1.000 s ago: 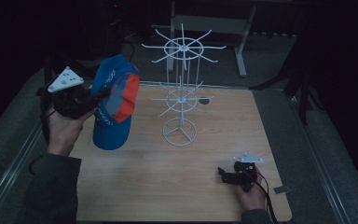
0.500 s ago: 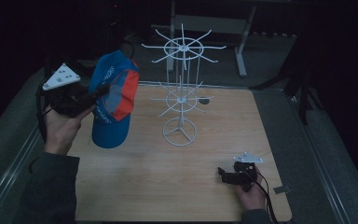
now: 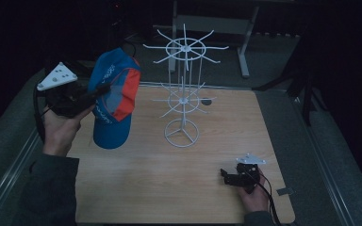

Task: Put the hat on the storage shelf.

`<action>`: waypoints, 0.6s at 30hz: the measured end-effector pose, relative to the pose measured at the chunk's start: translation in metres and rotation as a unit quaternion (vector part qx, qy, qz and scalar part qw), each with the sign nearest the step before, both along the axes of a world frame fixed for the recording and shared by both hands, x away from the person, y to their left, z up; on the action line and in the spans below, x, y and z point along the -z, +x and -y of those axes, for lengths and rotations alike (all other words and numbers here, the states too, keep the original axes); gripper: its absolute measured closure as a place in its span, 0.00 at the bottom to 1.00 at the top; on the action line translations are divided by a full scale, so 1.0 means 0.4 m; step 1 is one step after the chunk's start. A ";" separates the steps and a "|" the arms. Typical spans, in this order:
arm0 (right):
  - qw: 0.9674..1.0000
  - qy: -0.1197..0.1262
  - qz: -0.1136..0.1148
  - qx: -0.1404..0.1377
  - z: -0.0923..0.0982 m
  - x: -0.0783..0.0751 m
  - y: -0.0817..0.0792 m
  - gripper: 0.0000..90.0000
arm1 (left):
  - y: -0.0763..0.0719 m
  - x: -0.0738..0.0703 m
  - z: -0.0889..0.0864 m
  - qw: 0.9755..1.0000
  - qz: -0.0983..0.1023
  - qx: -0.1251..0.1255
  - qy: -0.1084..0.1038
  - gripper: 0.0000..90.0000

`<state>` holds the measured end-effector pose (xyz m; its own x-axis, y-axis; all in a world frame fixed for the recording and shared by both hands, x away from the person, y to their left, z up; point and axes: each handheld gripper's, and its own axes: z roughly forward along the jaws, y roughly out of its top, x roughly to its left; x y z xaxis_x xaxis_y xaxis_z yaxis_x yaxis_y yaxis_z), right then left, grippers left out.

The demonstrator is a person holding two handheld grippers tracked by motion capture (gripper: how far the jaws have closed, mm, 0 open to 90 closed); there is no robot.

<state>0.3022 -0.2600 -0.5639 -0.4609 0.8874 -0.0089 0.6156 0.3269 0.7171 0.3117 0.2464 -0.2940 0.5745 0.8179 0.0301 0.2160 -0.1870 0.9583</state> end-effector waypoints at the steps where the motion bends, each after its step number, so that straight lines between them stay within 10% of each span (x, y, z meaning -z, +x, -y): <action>1: 1.000 0.000 0.000 0.000 0.000 0.000 0.000 0.13 | 0.000 0.000 -0.001 1.000 0.001 0.001 -0.001 0.98; 18: 1.000 0.000 0.000 0.000 0.000 0.000 0.000 0.13 | -0.011 -0.019 0.002 1.000 0.012 0.002 0.004 0.98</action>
